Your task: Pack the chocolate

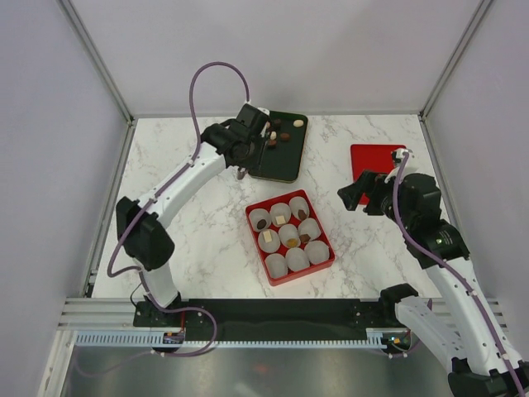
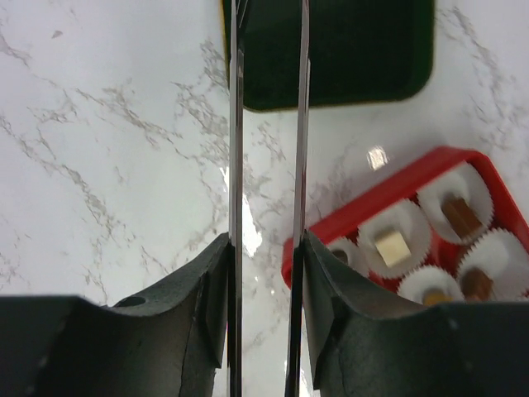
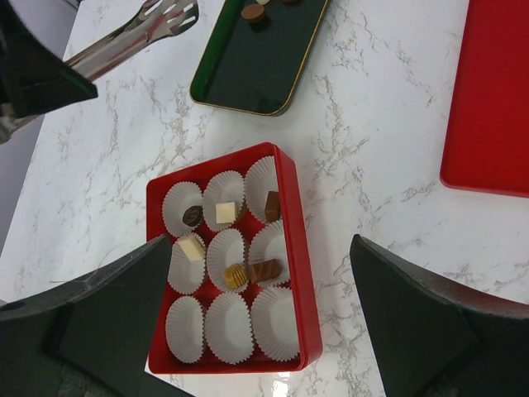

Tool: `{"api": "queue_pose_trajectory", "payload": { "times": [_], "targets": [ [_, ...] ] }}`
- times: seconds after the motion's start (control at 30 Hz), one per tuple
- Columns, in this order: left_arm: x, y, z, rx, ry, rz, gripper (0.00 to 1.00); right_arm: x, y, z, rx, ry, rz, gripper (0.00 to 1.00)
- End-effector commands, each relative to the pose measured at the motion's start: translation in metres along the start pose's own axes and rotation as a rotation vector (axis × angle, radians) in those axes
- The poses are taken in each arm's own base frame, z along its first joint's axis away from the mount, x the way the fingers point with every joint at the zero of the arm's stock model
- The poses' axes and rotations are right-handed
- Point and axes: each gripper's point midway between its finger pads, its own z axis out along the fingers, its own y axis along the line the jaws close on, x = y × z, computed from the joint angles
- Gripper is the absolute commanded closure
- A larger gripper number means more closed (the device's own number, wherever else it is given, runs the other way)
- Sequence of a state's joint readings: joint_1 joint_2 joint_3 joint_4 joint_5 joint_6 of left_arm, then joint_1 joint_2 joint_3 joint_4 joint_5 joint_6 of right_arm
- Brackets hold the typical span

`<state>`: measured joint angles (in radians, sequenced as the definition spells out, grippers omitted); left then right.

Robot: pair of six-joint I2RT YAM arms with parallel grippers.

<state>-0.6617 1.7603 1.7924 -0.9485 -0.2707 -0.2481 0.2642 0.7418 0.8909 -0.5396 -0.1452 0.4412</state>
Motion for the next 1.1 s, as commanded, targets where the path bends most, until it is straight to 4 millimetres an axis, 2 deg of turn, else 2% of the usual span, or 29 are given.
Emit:
{"api": "queue_pose_trajectory", "payload": {
  "times": [0.0, 0.07, 0.1, 0.2, 0.43, 0.6, 0.8, 0.93, 1.07],
  "targets": [
    [-0.045, 0.016, 0.028, -0.06, -0.115, -0.002, 0.56, -0.016, 0.01, -0.004, -0.027, -0.034, -0.002, 0.02],
    [-0.051, 0.017, 0.041, -0.066, -0.121, 0.006, 0.56, -0.015, 0.009, -0.001, -0.023, -0.026, -0.005, 0.02],
    [-0.053, 0.021, 0.055, -0.081, -0.119, 0.0, 0.56, -0.013, 0.008, 0.0, -0.022, -0.019, -0.005, 0.02],
    [-0.048, 0.024, 0.082, -0.077, -0.082, -0.009, 0.56, -0.01, 0.007, 0.005, -0.02, -0.005, -0.005, 0.02],
    [-0.047, 0.014, 0.121, -0.022, -0.079, 0.012, 0.55, -0.009, 0.003, 0.015, -0.007, 0.009, -0.01, 0.02],
    [-0.043, 0.013, 0.137, -0.009, -0.068, 0.017, 0.52, -0.01, 0.0, 0.018, 0.011, 0.009, -0.015, 0.02],
    [-0.028, 0.014, 0.157, 0.008, -0.03, 0.014, 0.52, -0.009, -0.003, 0.021, 0.024, 0.013, -0.013, 0.02],
    [-0.022, 0.014, 0.164, 0.017, -0.013, 0.014, 0.52, -0.009, -0.004, 0.022, 0.025, 0.014, -0.012, 0.02],
    [-0.019, 0.009, 0.163, 0.044, -0.005, 0.01, 0.54, -0.008, -0.004, 0.022, 0.028, 0.014, -0.013, 0.02]
  ]
}}
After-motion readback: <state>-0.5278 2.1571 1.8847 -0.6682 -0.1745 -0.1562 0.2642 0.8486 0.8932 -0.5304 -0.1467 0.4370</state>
